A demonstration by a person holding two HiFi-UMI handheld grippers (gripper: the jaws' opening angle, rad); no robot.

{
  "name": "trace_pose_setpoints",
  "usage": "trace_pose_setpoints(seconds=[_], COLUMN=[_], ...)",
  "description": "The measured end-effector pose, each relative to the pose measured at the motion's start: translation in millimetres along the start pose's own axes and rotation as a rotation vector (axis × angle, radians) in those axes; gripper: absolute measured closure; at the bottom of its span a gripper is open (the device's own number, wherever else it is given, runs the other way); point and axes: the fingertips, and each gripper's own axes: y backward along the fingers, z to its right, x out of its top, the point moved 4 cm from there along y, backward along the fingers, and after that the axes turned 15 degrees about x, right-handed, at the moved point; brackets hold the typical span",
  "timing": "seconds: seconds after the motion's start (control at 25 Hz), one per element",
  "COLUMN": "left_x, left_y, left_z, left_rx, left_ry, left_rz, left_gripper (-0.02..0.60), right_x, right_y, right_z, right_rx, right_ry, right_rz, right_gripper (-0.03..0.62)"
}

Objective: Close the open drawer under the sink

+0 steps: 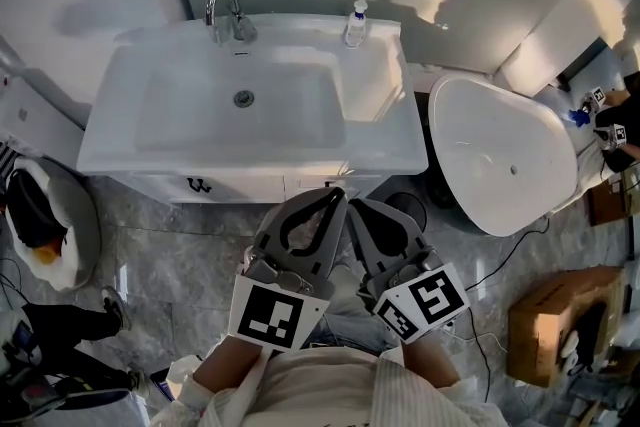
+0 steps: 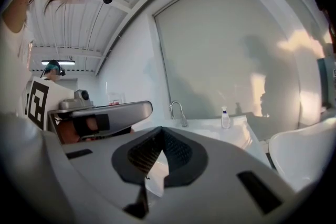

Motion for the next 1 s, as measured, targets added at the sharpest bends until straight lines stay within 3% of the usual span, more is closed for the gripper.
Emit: trace_pose_setpoints(seconds=[1.0], left_x=[-11.8], left_y=[15.0], left_z=[-26.5], left_rx=[0.062], left_ry=[0.035], left_rz=[-0.015], left_gripper=[0.566], right_x=[-10.7], right_y=[-20.7], right_z=[-5.6], right_rx=[0.035], right_ry=[-0.019], right_rz=[-0.033], right_gripper=[0.585])
